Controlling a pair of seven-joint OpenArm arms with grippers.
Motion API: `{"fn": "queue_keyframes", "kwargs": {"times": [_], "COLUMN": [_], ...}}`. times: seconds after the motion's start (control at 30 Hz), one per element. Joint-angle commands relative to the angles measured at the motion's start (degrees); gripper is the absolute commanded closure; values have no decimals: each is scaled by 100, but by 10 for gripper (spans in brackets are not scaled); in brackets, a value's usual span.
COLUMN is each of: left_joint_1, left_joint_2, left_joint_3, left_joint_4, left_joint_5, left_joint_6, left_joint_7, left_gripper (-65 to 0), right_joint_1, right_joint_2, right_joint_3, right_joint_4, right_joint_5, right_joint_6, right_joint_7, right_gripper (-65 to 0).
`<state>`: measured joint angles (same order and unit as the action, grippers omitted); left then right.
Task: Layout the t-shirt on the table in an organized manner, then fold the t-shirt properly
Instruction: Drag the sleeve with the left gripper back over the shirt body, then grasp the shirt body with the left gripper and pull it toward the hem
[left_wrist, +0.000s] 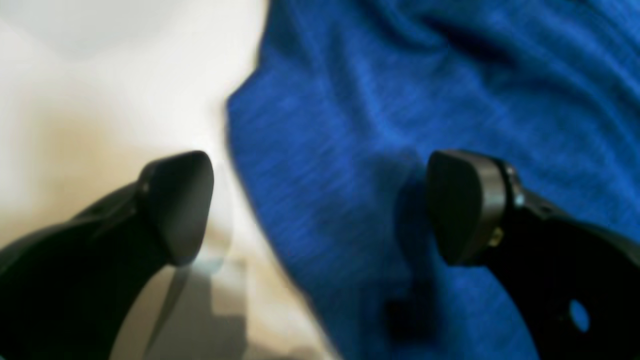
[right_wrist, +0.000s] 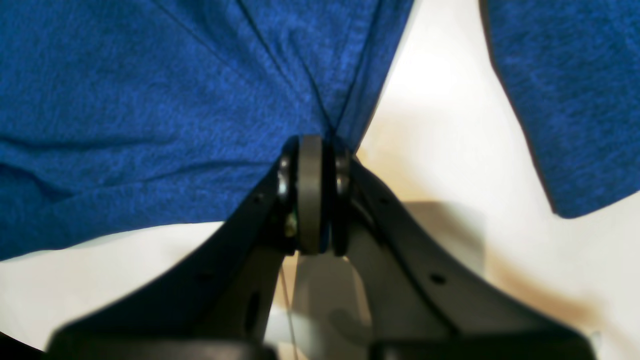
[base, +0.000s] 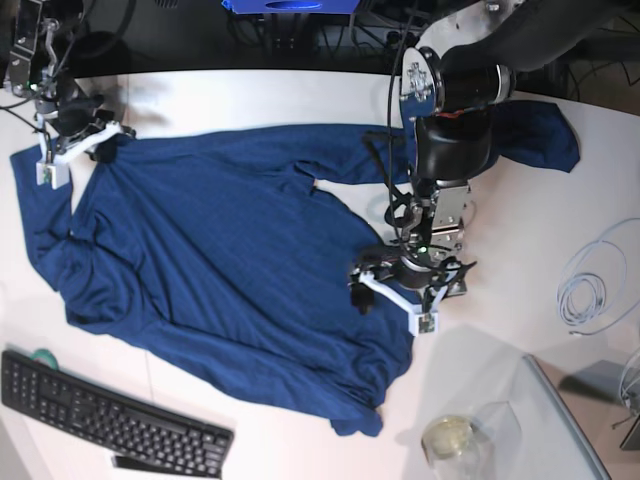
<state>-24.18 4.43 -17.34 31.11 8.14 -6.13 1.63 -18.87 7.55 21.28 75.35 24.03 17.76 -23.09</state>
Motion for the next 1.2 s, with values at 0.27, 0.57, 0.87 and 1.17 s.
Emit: {"fn": "queue_keyframes", "kwargs": {"times": [0.27,0.57,0.87,1.17], "left_joint_1": [1333,3416,3680,4269], "left_joint_2": [-298,-122,-51,-69], "left_joint_3": [-37,33,-11,-28], "left_joint_4": [1675,4559,5166,6713], "left_joint_5": [-98,-27,-80,-80], "left_joint_6": [-59,785,785,785], "left_joint_7": [-62,-53,1037,1855], "left_gripper": [0,0,0,-553], "right_joint_1": [63,177,177,160], "right_joint_2": [392,489,489,480], "right_joint_3": [-22,-40,-40,-40], "right_joint_4": [-41,-41,-32,-14], "right_joint_5": [-192,-192,-192,-192], "right_joint_6": [-171,-171,-171,-171], "right_joint_7": [-245,-253,-253,-253], "right_gripper": [-21,-21,-21,-21]}}
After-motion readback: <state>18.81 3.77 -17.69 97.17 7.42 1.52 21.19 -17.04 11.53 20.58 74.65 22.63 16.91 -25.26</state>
